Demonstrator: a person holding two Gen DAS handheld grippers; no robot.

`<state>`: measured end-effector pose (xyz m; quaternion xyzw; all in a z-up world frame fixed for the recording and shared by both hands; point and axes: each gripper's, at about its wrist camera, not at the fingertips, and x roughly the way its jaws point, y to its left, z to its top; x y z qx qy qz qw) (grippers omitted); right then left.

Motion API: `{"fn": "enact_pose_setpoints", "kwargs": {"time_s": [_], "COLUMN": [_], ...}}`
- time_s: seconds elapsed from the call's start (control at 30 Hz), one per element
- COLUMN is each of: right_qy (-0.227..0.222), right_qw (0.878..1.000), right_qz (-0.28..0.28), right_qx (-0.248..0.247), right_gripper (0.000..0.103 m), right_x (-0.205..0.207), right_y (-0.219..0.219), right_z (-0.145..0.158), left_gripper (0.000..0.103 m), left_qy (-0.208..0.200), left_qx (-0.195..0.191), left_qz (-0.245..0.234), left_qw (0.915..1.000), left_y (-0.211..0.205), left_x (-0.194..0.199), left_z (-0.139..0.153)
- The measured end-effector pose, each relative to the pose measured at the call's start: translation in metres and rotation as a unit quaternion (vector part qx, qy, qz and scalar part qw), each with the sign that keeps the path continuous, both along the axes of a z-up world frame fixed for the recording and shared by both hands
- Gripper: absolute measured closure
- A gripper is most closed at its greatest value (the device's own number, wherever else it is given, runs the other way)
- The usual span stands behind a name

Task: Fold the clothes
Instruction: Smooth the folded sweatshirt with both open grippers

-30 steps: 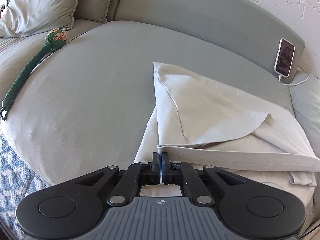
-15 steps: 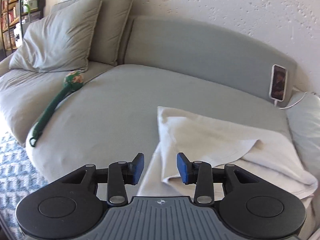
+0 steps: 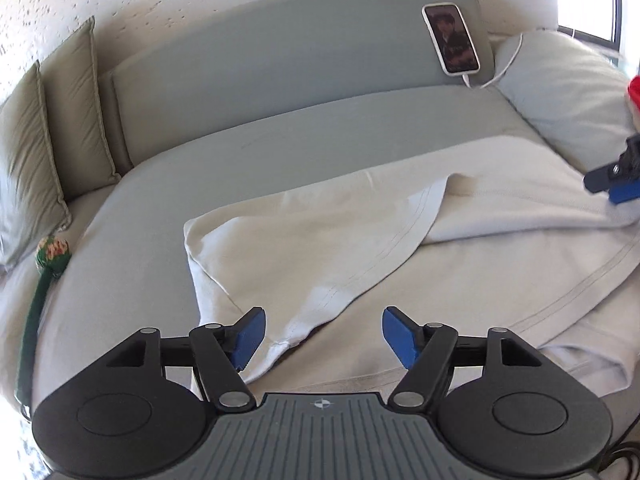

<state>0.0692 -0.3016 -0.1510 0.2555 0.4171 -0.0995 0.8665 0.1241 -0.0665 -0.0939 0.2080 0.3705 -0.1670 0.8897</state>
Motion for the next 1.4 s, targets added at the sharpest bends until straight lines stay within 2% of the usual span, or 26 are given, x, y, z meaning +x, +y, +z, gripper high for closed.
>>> {"fn": "enact_pose_setpoints", "kwargs": {"time_s": [0.1,0.2,0.27,0.3,0.37,0.4,0.5,0.57,0.63,0.7,0.8,1.0,1.07,1.17,1.2,1.3,1.37,1.4], "right_qy": [-0.002,-0.003,-0.003,-0.004,-0.006,-0.007,-0.021,-0.035,-0.045,-0.051,-0.047,0.004,0.031,0.061,0.064,0.057,0.036,0.027], "right_qw": [1.0,0.999,0.999,0.999,0.998,0.998,0.998,0.997,0.996,0.995,0.995,0.997,0.998,0.997,0.997,0.998,0.999,0.999], "right_qz": [-0.007,-0.012,-0.013,-0.014,-0.017,-0.017,-0.023,-0.025,-0.027,-0.028,-0.025,-0.01,0.0,0.004,0.005,0.006,0.014,0.019], "right_qx": [0.026,0.043,0.05,0.052,0.056,0.058,0.058,0.063,0.069,0.075,0.084,0.082,0.063,0.041,0.038,0.027,0.012,-0.002], "right_gripper": [0.047,0.046,0.046,0.046,0.046,0.046,0.046,0.046,0.046,0.046,0.046,0.046,0.046,0.046,0.046,0.046,0.051,0.054], "right_x": [-0.003,-0.004,-0.004,-0.004,-0.005,-0.005,-0.007,-0.008,-0.006,-0.001,0.007,0.009,0.005,-0.005,-0.01,-0.026,-0.034,-0.036], "right_y": [-0.009,-0.013,-0.014,-0.015,-0.016,-0.016,-0.021,-0.024,-0.026,-0.026,-0.022,-0.01,-0.006,-0.006,-0.007,-0.005,-0.001,0.003], "right_z": [-0.007,-0.014,-0.018,-0.019,-0.02,-0.02,-0.016,-0.012,-0.009,-0.007,-0.006,-0.015,-0.017,-0.022,-0.022,-0.015,-0.004,0.001], "left_gripper": [0.04,0.045,0.045,0.049,0.083,0.098,0.099,0.099,0.099,0.099,0.099,0.099,0.097,0.074,0.061,0.058,0.061,0.064], "left_qy": [-0.003,-0.011,-0.027,-0.032,-0.038,-0.038,-0.044,-0.035,-0.016,0.015,0.047,0.091,0.093,0.079,0.064,0.016,-0.023,-0.032], "left_qx": [0.029,0.077,0.099,0.109,0.118,0.094,0.006,-0.074,-0.151,-0.214,-0.266,-0.287,-0.274,-0.249,-0.24,-0.228,-0.225,-0.225], "left_qz": [0.002,-0.002,0.0,0.009,0.038,0.057,0.111,0.148,0.192,0.249,0.319,0.339,0.325,0.309,0.304,0.29,0.273,0.248], "left_qw": [0.9996,0.997,0.9947,0.9935,0.9915,0.9932,0.9928,0.9855,0.9696,0.9444,0.9087,0.8914,0.9002,0.9142,0.9196,0.9292,0.9349,0.9416], "left_y": [0.001,-0.005,-0.008,-0.01,-0.009,-0.002,0.023,0.049,0.077,0.108,0.143,0.159,0.155,0.148,0.145,0.136,0.126,0.119], "left_x": [0.007,0.013,0.016,0.019,0.024,0.026,0.025,0.022,0.02,0.02,0.018,0.003,-0.002,-0.01,-0.014,-0.025,-0.031,-0.031], "left_z": [-0.011,-0.022,-0.025,-0.024,-0.022,-0.016,0.005,0.018,0.026,0.025,0.014,0.006,0.011,0.02,0.025,0.04,0.051,0.054]}}
